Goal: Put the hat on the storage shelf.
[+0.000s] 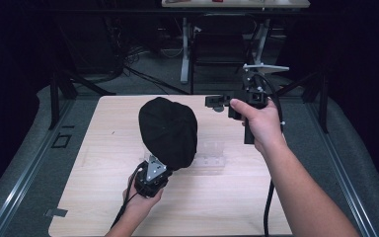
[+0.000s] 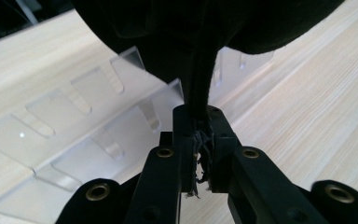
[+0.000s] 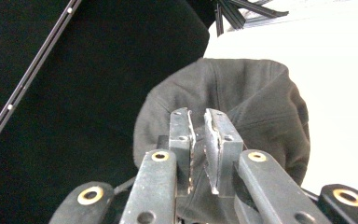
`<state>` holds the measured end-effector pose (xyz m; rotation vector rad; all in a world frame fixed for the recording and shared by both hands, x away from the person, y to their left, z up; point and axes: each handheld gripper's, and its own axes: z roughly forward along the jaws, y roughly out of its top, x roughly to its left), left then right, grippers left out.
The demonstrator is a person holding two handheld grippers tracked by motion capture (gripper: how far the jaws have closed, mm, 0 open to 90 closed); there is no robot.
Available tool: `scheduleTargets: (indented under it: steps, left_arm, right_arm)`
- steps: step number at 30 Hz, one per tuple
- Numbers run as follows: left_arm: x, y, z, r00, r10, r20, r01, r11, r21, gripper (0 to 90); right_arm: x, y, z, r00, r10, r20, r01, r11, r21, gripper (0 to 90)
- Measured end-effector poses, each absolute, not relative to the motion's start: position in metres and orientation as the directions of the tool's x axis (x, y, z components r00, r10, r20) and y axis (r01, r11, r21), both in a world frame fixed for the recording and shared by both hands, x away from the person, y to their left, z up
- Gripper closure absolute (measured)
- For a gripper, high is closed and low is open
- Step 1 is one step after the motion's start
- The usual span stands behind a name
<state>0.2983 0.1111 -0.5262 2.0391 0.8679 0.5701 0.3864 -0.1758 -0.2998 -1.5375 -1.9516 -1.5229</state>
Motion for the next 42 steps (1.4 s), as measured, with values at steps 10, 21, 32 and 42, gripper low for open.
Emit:
scheduleTargets:
  steps: [10, 21, 32, 42]
  left_arm:
    - [0.298, 0.120, -0.535, 0.643, 0.766, 0.010, 0.406, -0.352, 0.843, 84.5]
    - [0.298, 0.130, -0.538, 0.637, 0.769, -0.050, 0.427, -0.298, 0.854, 80.8]
    - [0.292, 0.149, -0.529, 0.617, 0.781, -0.097, 0.443, -0.243, 0.863, 63.0]
    - [0.291, 0.164, -0.522, 0.587, 0.799, -0.129, 0.469, -0.205, 0.859, 52.4]
  right_arm:
    - [0.383, -0.185, -0.298, -0.423, 0.597, 0.682, 0.807, -0.094, 0.583, 77.3]
    - [0.380, -0.193, -0.299, -0.416, 0.614, 0.671, 0.802, -0.100, 0.589, 75.0]
    - [0.374, -0.208, -0.308, -0.391, 0.661, 0.640, 0.795, -0.107, 0.596, 73.2]
    - [0.366, -0.221, -0.309, -0.385, 0.687, 0.617, 0.786, -0.106, 0.609, 70.0]
